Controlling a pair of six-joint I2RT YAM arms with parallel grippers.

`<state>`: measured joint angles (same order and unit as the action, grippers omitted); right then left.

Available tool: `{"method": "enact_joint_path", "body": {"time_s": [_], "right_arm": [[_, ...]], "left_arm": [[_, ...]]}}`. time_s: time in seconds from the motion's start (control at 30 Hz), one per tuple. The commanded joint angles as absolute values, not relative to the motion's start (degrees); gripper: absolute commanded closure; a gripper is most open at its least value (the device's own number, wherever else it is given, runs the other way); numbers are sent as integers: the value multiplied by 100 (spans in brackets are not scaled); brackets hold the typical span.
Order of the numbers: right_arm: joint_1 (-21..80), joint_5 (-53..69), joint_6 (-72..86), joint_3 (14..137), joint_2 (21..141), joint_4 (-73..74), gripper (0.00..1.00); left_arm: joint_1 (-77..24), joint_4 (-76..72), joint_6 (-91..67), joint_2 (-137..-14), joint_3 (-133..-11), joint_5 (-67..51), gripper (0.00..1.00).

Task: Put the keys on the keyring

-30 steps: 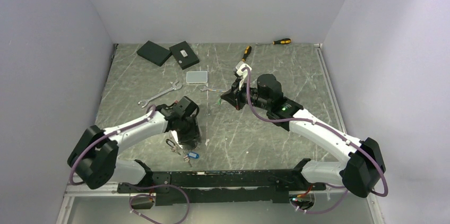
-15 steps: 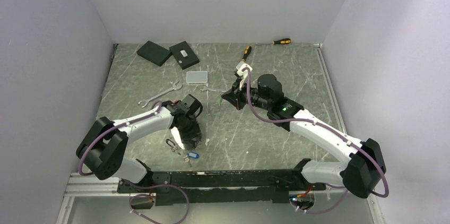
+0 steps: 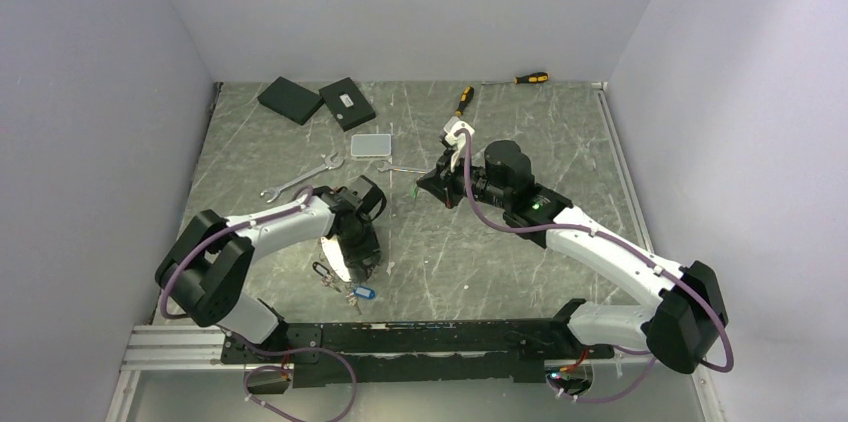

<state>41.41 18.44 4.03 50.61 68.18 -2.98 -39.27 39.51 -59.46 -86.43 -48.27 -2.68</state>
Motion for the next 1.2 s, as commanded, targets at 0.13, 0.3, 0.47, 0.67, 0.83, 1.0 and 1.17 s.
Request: {"method": "enact_joint_path", "body": {"time_s": [0.13,0.3,0.47,0.67,0.83,1.0,1.17], "right_arm": [[4201,1745,290,5087,6628,-398,100],[4197,1761,277,5098,6705,-425,100],[4202,1716,268,5010,6657,-501,100],[4225,1652,230,4970,6506,-469,100],[4254,1561,175,4924,6419,-491,100],[4268,1494,141,4897,6372,-507,100],[4271,1517,141,4946,6429,-457,100]], "left_arm": [[-4029,3702,-4367,-7614,-4896,-34,37],[-4264,3679,-3081,-6973,-4616,475,26],[-4574,3084,-1362,-6562,-4494,-601,32],[-5062,3421,737,-7242,-5165,-1493,47],[-5584,5071,1768,-8629,-6153,-1009,57],[-5779,5314,2047,-8850,-5997,-388,56],[-5885,4762,2079,-8347,-5459,-346,57]]}}
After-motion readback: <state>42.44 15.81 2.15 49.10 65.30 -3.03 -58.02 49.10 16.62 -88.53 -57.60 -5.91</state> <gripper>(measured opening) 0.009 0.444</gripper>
